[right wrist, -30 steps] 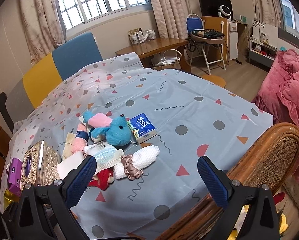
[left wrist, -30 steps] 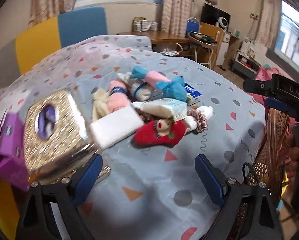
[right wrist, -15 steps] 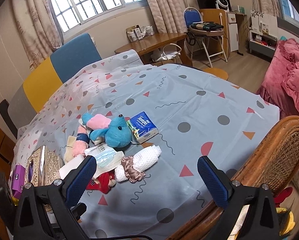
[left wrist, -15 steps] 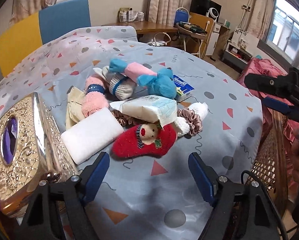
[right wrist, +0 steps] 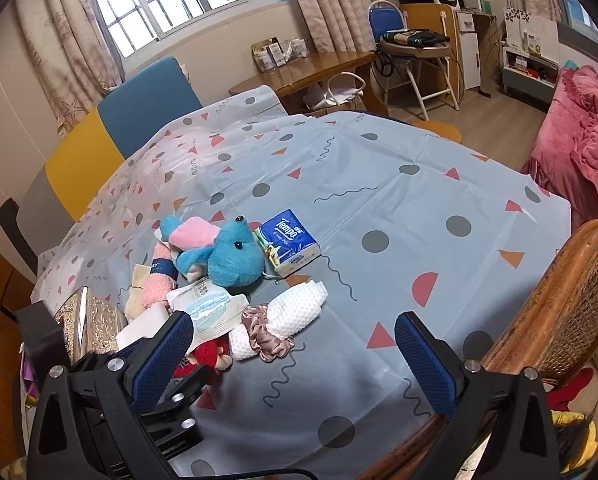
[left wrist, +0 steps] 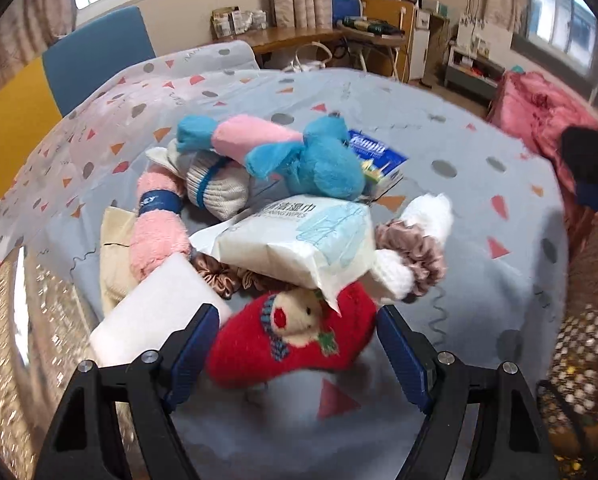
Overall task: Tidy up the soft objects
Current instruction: 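Close the left tool on the red Christmas sock, then lift the red sock with the left tool while the right tool grasps the wet-wipes pack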
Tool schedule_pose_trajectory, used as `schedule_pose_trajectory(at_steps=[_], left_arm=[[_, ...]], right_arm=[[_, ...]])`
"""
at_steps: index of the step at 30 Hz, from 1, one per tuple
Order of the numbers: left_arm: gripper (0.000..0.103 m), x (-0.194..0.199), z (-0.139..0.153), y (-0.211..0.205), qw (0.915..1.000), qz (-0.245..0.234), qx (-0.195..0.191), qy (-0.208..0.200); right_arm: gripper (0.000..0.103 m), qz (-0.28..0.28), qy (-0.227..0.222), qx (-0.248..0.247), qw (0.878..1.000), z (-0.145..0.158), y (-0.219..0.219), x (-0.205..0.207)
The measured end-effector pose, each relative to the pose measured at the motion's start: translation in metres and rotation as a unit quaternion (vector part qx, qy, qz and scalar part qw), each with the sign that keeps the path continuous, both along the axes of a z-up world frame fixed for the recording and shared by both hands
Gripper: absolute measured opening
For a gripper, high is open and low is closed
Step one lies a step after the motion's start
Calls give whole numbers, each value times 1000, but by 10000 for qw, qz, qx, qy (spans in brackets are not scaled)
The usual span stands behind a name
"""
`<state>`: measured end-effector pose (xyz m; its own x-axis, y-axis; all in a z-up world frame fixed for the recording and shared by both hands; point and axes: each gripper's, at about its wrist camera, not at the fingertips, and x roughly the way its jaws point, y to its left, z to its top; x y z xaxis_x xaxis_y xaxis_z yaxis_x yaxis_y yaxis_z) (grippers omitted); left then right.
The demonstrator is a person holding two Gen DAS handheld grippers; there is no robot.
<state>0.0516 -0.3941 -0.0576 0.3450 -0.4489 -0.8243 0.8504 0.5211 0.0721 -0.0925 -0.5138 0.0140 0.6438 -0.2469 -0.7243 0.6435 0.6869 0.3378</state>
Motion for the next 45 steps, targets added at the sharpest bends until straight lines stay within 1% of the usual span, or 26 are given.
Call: schedule_pose_trajectory(at_steps=[1, 2, 3, 4, 5, 6, 7, 9, 13, 15, 17, 21, 23, 27, 30, 35, 36, 37, 38, 40, 41, 45], left_arm=[[81, 3, -3, -2, 10000, -22, -9, 44], [77, 6, -8, -4, 9999, -45, -17, 125], [57, 6, -11, -5, 9998, -82, -20, 188], [49, 6, -13, -6, 9996, -132, -30, 253], [46, 5, -13, -3, 9995, -158, -115, 267], [38, 2, -12, 0, 9992, -190, -183, 292], [32, 1, -11, 3, 9991, -192, -230, 303], [28, -4, -8, 12, 9989, -144, -313, 310], [28, -17, -5, 33, 9990, -71, -328, 301], [28, -27, -6, 44, 9992, -54, -323, 238], [28, -33, -7, 53, 9992, 1, -340, 200], [28, -43, -6, 69, 9993, 100, -347, 98], [28, -46, -7, 72, 9993, 113, -348, 52], [28, -48, -8, 75, 9993, 157, -342, 10], [28, -49, -9, 76, 9992, 175, -364, 16], [28, -48, -9, 79, 9988, 199, -447, 36], [28, -48, -10, 80, 9987, 198, -459, 39], [28, -48, -10, 81, 9986, 206, -481, 52], [28, -47, -9, 82, 9984, 227, -508, 89], [27, -46, -7, 83, 9980, 265, -550, 149], [27, -46, -5, 85, 9977, 290, -577, 179], [27, -46, 5, 94, 9964, 356, -734, 239]], right_arm=[[103, 0, 4, 9, 10000, 0, -1, 1], [103, 3, 14, 33, 10000, -1, -1, 1], [103, 25, 7, 88, 10000, -3, -2, 1], [103, 27, -2, 116, 9999, -3, -3, 1], [103, 17, -5, 99, 9999, -3, -2, 1], [103, 12, -9, 100, 9999, -4, -2, 0], [103, 17, -8, 96, 10000, -4, -2, 1], [102, 30, -1, 85, 10000, -4, -2, 2], [96, 93, 81, 81, 9999, -5, -1, 4], [94, 165, 205, 84, 9996, -5, 0, 9], [90, 271, 283, 54, 9992, -3, 1, 16], [88, 810, 527, 264, 9950, -1, 5, 51], [88, 1088, 728, 228, 9911, -3, 11, 71], [88, 1494, 1191, 247, 9813, -20, 17, 111], [88, 1568, 1586, 117, 9747, -36, 18, 138], [87, 1764, 1790, 116, 9678, -61, 23, 166], [81, 1811, 1754, 95, 9676, -67, 25, 170], [61, 1830, 1674, 84, 9687, -72, 27, 171], [58, 1836, 1637, 109, 9692, -76, 28, 172], [44, 1898, 1515, -18, 9701, -70, 30, 171], [42, 1934, 1455, -86, 9702, -68, 31, 170], [41, 1951, 1409, 115, 9705, -71, 27, 169]])
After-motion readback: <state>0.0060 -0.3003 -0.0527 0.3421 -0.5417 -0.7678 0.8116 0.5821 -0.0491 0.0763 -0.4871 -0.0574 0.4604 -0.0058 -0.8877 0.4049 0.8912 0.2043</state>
